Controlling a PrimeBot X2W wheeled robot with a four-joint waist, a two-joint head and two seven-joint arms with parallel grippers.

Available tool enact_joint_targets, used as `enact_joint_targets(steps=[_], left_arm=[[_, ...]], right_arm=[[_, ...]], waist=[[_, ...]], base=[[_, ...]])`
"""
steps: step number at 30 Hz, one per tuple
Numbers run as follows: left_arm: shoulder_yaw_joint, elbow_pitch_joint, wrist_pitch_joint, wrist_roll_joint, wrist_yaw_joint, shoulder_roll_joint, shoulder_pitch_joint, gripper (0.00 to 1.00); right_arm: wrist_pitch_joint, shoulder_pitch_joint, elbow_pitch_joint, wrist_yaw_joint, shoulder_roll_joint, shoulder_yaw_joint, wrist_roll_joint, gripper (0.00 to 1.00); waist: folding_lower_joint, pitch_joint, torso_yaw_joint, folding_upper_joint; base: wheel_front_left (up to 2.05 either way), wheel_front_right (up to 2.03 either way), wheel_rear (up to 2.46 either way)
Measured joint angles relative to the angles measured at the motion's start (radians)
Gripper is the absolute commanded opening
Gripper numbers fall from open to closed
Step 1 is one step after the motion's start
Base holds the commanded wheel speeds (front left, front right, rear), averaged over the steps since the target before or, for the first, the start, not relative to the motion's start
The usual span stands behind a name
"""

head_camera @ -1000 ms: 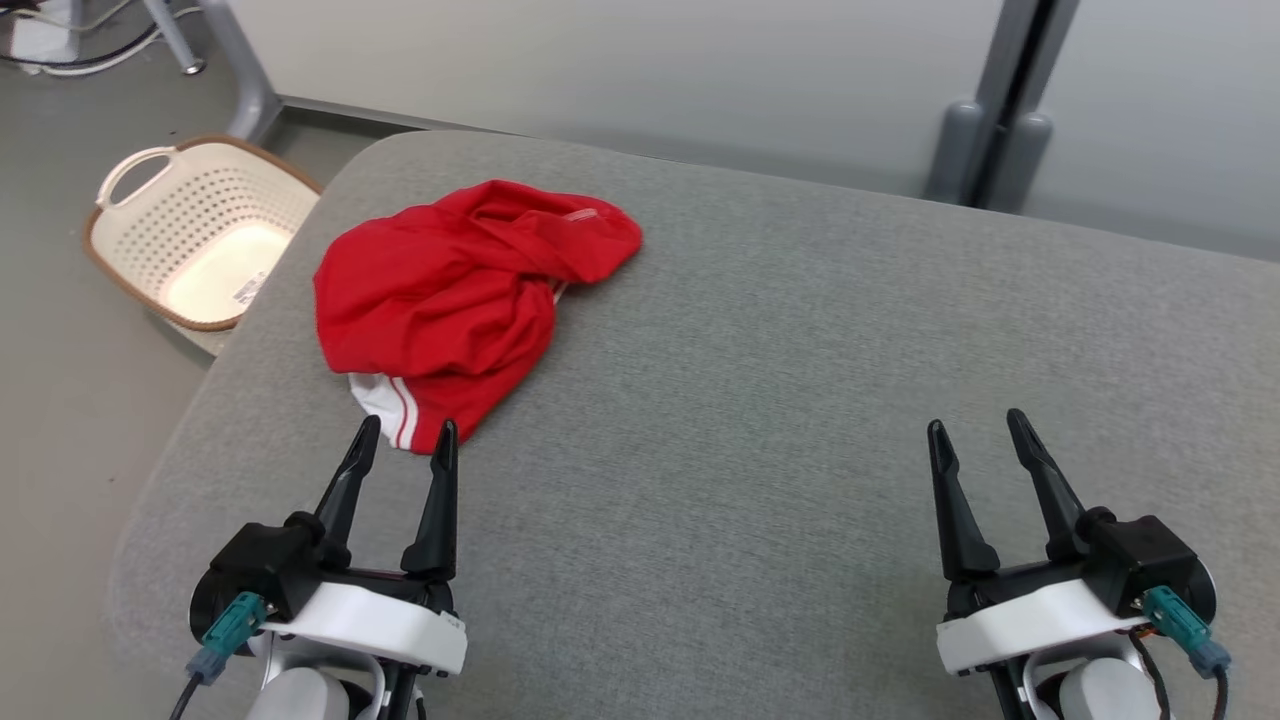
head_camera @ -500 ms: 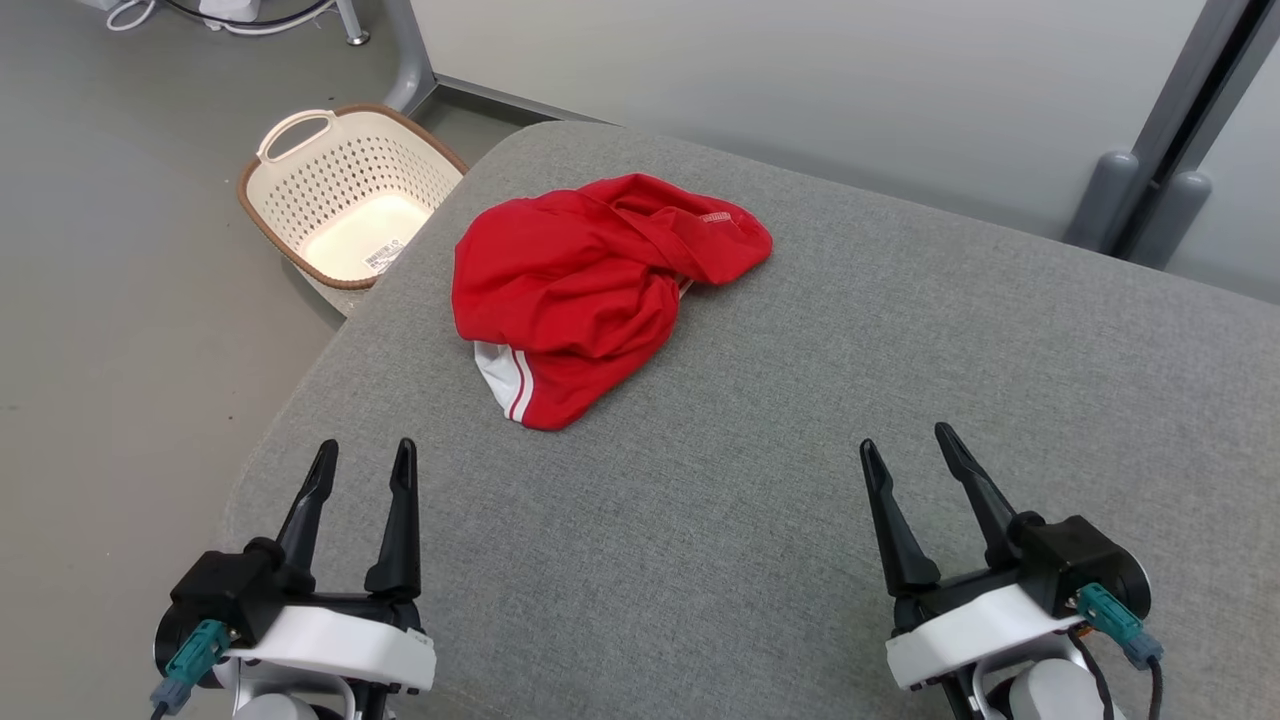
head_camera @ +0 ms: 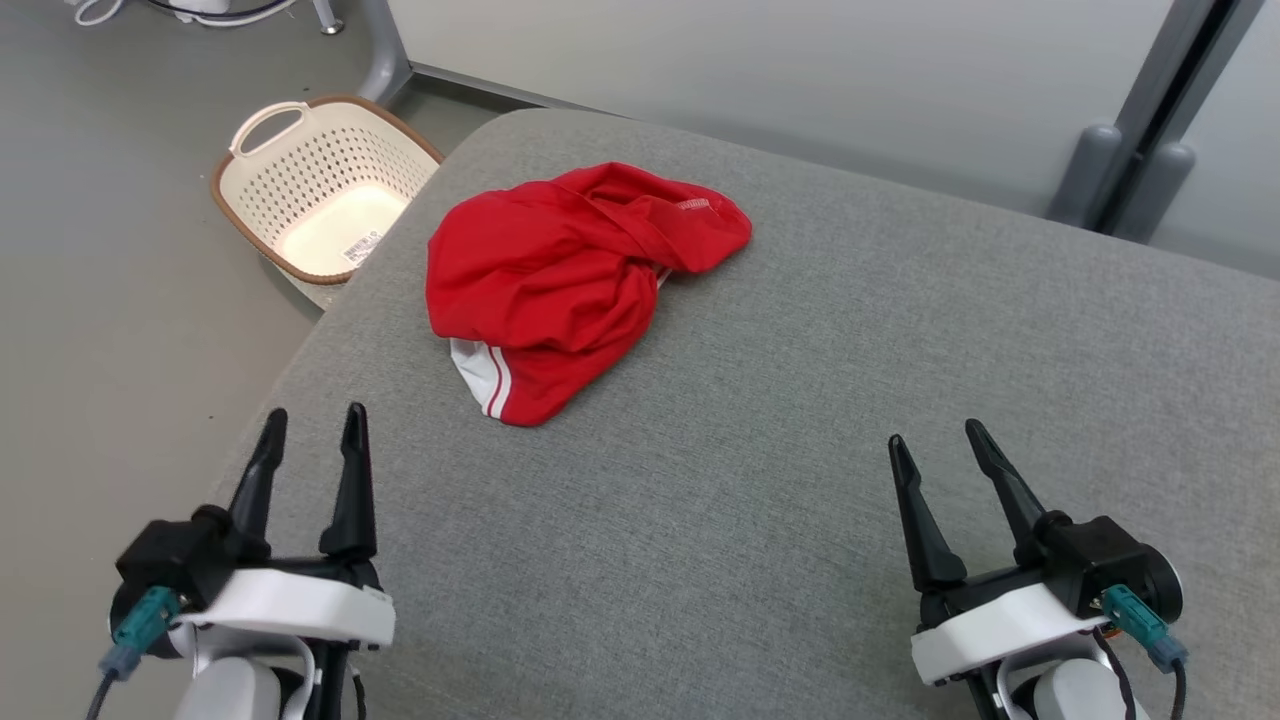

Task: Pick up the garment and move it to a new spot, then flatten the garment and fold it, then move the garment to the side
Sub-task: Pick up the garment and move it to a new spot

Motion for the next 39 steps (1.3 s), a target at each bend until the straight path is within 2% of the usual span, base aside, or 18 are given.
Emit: enact_joint_targets(steps=[4,9,13,18,20,27,35,36,37,38,39], left_arm=[[0.038,0.049,0.0,-0.011,-0.011,0.015,-0.07,1.0],[0.014,0.17,0.008,-0.028,-0.017,0.097,-0.21,1.0],[-0.005,0.276,0.108,-0.093,-0.019,0.152,-0.351,1.0],[-0.09,0.333,0.269,-0.322,-0.02,0.201,-0.488,1.0],[-0.141,0.374,0.337,-0.392,-0.019,0.275,-0.543,1.0],[-0.232,0.485,0.415,-0.48,-0.019,0.355,-0.651,1.0],[-0.301,0.624,0.409,-0.521,-0.019,0.404,-0.748,1.0],[-0.312,0.639,0.408,-0.523,-0.019,0.407,-0.757,0.83],[-0.32,0.65,0.404,-0.53,-0.019,0.409,-0.764,0.26],[-0.326,0.658,0.397,-0.541,-0.019,0.407,-0.77,0.0],[-0.332,0.662,0.389,-0.553,-0.019,0.407,-0.774,0.0]], right_arm=[[0.0,-0.002,-0.011,0.0,0.0,-0.029,-0.033,1.0],[0.0,-0.037,-0.039,0.0,-0.015,-0.06,-0.077,1.0],[0.0,-0.067,-0.076,0.0,-0.041,-0.11,-0.102,1.0],[0.02,-0.105,-0.136,0.0,-0.072,-0.142,-0.132,1.0],[0.032,-0.123,-0.17,0.0,-0.081,-0.154,-0.14,1.0],[0.05,-0.139,-0.212,0.0,-0.085,-0.143,-0.157,1.0],[0.058,-0.152,-0.24,0.0,-0.086,-0.15,-0.168,1.0],[0.058,-0.155,-0.241,0.0,-0.086,-0.156,-0.168,1.0],[0.058,-0.156,-0.241,0.0,-0.085,-0.16,-0.171,1.0],[0.057,-0.157,-0.241,0.0,-0.085,-0.163,-0.175,1.0],[0.057,-0.157,-0.241,0.0,-0.084,-0.165,-0.176,1.0]], waist=[[0.0,0.034,-0.025,0.0],[0.0,0.098,-0.057,0.0],[0.0001,0.157,-0.083,0.0],[0.0,0.233,-0.118,0.0],[0.0,0.276,-0.14,0.0],[0.0,0.354,-0.195,0.0],[0.0,0.421,-0.244,0.0],[0.0,0.427,-0.25,0.0],[0.0,0.431,-0.255,0.0],[0.0,0.435,-0.259,0.0],[0.0,0.438,-0.263,0.0]], base=[[0.0,0.0,0.0],[0.0,0.0,0.0],[0.0,0.0,0.0],[0.0,0.0,0.0],[0.0,0.0,0.0],[0.0,0.0,0.0],[0.0,0.0,0.0],[0.0,0.0,0.0],[0.0,0.0,0.0],[0.0,0.0,0.0],[0.0,0.0,0.0]])
